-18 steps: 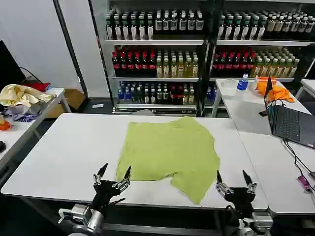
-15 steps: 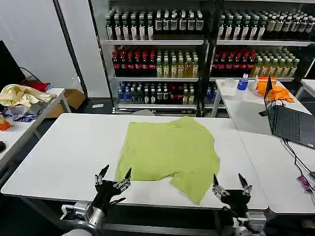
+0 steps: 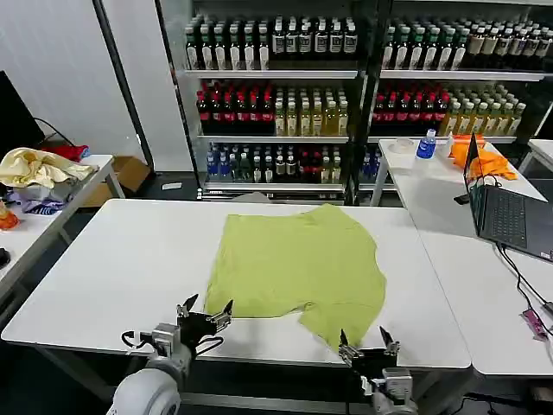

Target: Fold and organize the clothes.

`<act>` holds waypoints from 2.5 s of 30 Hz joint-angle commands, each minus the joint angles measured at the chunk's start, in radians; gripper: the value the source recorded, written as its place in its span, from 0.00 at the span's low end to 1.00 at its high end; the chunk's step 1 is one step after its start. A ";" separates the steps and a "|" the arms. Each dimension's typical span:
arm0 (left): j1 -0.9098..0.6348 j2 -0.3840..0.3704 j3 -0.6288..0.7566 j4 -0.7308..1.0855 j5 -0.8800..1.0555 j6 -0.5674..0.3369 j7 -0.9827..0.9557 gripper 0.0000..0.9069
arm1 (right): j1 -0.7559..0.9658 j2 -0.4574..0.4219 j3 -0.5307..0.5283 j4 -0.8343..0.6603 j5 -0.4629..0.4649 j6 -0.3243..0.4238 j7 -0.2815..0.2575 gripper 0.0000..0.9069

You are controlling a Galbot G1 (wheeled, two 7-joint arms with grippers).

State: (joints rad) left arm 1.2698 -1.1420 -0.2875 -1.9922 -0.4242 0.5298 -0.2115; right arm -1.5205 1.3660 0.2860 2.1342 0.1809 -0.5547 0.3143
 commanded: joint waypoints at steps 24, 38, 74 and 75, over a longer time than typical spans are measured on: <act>-0.053 0.028 0.040 0.122 -0.039 0.047 0.003 0.03 | 0.045 0.039 -0.055 -0.107 0.020 -0.023 0.034 0.01; 0.009 0.035 -0.005 0.036 -0.067 0.041 0.022 0.02 | -0.030 0.011 -0.022 -0.011 0.013 -0.007 0.017 0.00; -0.157 0.098 0.064 0.113 -0.052 0.004 0.045 0.02 | 0.227 -0.214 0.072 0.004 0.056 0.002 -0.060 0.00; -0.173 0.098 0.076 0.132 -0.050 0.003 0.046 0.02 | 0.235 -0.217 0.069 -0.005 0.058 0.000 -0.061 0.00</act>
State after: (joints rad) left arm 1.2979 -1.0489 -0.3046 -2.0505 -0.4881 0.5380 -0.1689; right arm -1.4755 1.1972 0.3850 2.2558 0.2319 -0.5452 0.2583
